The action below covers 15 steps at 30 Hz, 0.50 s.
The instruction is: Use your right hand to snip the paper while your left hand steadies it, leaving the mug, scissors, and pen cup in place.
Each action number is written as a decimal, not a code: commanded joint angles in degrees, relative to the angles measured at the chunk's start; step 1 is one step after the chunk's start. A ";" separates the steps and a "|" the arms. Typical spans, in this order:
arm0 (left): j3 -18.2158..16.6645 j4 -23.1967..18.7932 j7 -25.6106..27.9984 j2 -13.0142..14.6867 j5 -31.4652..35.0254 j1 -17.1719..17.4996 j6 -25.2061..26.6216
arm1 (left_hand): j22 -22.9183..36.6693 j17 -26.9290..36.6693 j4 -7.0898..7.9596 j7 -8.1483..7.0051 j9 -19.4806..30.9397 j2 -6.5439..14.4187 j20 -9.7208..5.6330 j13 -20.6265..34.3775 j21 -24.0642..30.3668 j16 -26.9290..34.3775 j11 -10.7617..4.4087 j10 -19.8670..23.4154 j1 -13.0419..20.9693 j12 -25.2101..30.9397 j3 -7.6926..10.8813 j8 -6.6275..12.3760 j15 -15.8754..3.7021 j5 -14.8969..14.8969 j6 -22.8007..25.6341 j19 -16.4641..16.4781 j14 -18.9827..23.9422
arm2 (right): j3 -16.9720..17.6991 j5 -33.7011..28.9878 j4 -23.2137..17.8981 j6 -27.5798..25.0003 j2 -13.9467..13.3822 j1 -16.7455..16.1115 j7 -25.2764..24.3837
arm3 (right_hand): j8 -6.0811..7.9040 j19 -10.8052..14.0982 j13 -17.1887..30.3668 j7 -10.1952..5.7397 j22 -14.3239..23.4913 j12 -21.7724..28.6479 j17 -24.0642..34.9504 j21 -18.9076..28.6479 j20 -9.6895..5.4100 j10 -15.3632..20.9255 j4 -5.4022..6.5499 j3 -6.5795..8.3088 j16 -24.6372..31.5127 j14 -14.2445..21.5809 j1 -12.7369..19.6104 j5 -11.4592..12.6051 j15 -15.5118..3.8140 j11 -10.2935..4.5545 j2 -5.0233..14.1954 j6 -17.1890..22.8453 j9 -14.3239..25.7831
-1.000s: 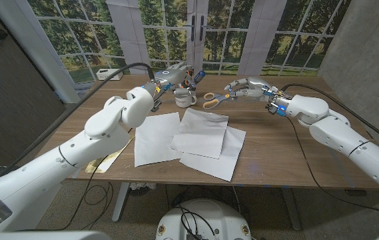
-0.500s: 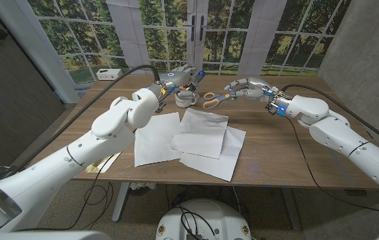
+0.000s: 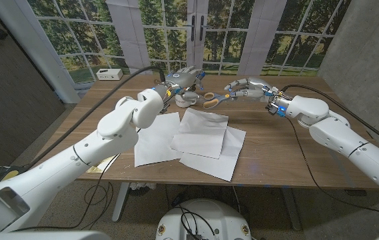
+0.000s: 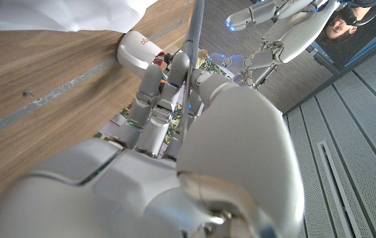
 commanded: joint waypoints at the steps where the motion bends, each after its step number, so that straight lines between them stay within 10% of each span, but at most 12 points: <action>1: 0.76 0.62 -1.78 -1.04 2.74 -0.38 -0.56 | -0.07 0.04 -0.03 0.21 -0.08 0.12 -0.26 0.17 0.41 0.21 0.07 -0.01 0.22 0.21 -0.38 -0.13 -0.21 -0.18 0.13 -0.11 -5.91 | -0.03 0.03 -0.21 0.08 0.06 -0.07 0.02 | 0.02 -0.25 0.10 0.06 0.17 -0.02 0.05 0.28 -6.04 -0.02 -0.08 0.40 -0.06 -0.48 0.21 -0.08 -6.21 0.00 0.38 0.08 -0.04; 15: 1.23 1.79 -2.94 -2.44 4.70 -0.57 -1.15 | -0.07 0.05 0.02 -0.03 -0.42 0.28 -0.32 0.17 0.40 0.23 0.10 -0.34 0.21 0.16 -0.54 -0.61 -0.16 -0.37 -1.20 -0.16 -5.97 | -0.54 0.02 0.16 -0.34 0.46 0.65 0.58 | 0.03 -0.31 0.21 -0.09 0.17 0.06 0.04 0.30 -6.03 0.02 -0.08 0.40 -0.10 -0.65 0.23 -0.23 -6.20 -0.01 0.41 0.14 -0.10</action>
